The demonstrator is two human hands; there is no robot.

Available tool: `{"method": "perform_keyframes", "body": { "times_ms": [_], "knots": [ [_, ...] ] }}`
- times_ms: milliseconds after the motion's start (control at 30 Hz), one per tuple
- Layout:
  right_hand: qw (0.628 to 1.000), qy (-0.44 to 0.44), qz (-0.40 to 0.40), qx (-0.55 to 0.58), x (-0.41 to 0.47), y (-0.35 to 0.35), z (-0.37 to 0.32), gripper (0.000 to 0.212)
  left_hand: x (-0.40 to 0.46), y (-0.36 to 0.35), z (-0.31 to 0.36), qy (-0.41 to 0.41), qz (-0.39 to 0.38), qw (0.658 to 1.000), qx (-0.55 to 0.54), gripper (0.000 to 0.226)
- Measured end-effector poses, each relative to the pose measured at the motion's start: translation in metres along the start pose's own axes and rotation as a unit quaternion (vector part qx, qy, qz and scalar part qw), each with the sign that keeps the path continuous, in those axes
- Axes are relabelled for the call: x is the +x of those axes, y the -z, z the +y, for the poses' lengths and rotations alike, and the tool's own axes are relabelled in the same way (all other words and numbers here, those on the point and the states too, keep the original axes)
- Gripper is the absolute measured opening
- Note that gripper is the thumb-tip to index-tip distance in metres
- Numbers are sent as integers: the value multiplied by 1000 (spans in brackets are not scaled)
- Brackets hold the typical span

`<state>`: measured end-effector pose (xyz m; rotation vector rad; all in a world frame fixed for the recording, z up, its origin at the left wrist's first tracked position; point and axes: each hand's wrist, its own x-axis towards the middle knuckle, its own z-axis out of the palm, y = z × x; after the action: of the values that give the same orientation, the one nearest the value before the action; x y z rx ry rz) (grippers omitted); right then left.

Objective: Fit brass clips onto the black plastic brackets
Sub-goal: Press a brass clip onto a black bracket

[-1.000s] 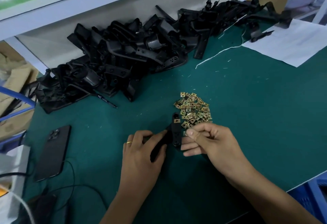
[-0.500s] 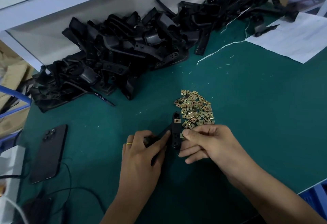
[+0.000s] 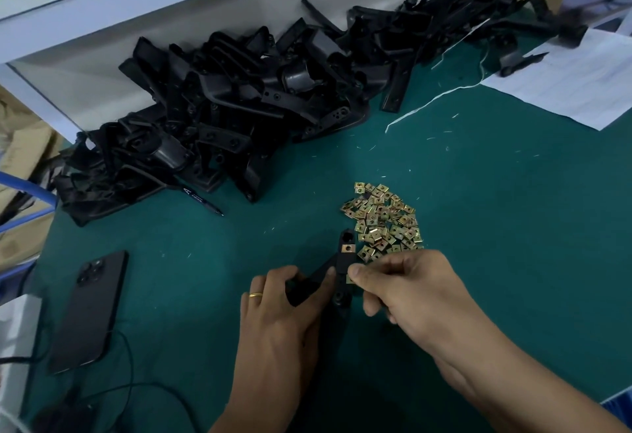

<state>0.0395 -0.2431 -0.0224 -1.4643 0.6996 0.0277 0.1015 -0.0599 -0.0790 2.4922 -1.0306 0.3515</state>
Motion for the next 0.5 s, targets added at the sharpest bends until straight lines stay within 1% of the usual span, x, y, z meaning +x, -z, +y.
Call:
{"method": "perform_keyframes", "body": {
  "times_ms": [133,200,233,300,367,400,433,500],
  "knots": [
    [1000,-12,2,-24,-3,-13,2,42,1,0,2,10,-24,999,20,40],
    [1000,-29,-8,-5,2,-14,2,38,2,0,0,5,-24,1000,15,38],
    [999,-41,-24,12,4,-11,2,36,2,-1,-1,-1,-19,1000,13,38],
    [993,-71,-88,44,10,-1,-1,27,1,-1,-2,-16,-10,1000,5,40],
    [984,-83,-149,53,13,8,-4,20,1,0,-2,-19,-2,1000,-11,53],
    [983,-81,-164,35,14,11,-5,21,1,1,-2,-20,2,1000,-19,52],
    [982,-77,-170,11,15,13,-5,23,1,0,-2,-27,3,999,-23,47],
    [983,-81,-167,-9,18,15,-5,31,2,0,-2,-37,4,999,-21,43]
  ]
}}
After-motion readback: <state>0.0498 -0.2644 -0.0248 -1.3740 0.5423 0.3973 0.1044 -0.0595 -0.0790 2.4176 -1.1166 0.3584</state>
